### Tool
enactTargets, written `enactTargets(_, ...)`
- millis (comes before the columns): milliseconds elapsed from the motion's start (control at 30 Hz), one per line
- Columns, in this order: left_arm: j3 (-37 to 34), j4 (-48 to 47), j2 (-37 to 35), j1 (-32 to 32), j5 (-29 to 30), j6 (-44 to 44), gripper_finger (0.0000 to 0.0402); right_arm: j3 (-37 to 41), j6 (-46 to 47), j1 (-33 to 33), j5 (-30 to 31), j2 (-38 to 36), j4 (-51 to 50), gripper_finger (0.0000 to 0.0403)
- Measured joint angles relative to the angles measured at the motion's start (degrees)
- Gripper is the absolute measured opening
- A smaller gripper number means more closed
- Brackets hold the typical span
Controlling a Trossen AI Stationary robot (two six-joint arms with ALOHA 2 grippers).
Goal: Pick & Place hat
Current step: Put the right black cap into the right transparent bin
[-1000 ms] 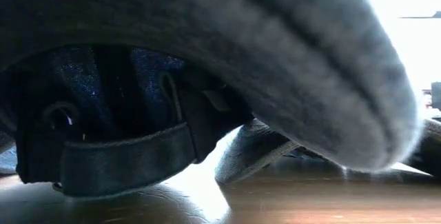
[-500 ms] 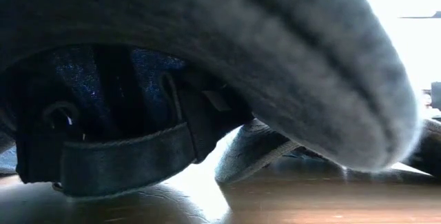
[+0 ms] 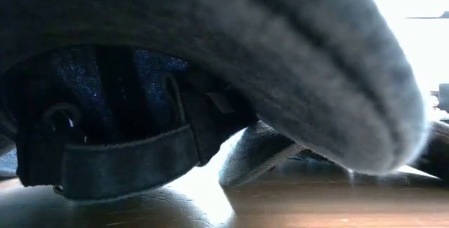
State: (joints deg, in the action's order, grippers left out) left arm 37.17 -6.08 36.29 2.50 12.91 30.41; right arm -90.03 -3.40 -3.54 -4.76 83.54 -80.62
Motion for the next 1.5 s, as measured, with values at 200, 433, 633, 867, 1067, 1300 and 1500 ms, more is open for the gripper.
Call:
enactTargets(200, 0.0, 0.0, 0.0, 0.0, 0.0, 0.0, 0.0165, 2.2, -3.1, -3.0, 1.7, 0.2, 0.0, 0.0008)
enactTargets(433, 0.0, 0.0, 0.0, 0.0, 0.0, 0.0, 0.0165, -0.3, -7.4, -9.8, 4.8, 0.2, -0.4, 0.0008)
enactTargets(633, 0.0, 0.0, 0.0, 0.0, 0.0, 0.0, 0.0165, -2.4, -10.1, -12.1, 3.6, 0.5, -0.4, 0.0008)
enactTargets(867, 0.0, 0.0, 0.0, 0.0, 0.0, 0.0, 0.0165, -2.3, -11.5, -12.0, -1.5, 3.8, -1.2, 0.0008)
enactTargets(1067, 0.0, -0.1, 0.0, 0.0, 0.0, 0.0, 0.0165, -2.3, -12.9, -11.6, -3.0, 5.8, -1.6, 0.0008)
enactTargets(1300, 0.0, -0.1, 0.0, 0.0, 0.0, 0.0, 0.0165, -2.3, -12.8, -12.2, -2.4, 6.0, 0.6, 0.0008)
enactTargets(1500, 0.0, -0.1, 0.0, 0.0, 0.0, 0.8, 0.0165, -2.3, -11.7, -13.3, 5.0, 6.0, 1.0, 0.0008)
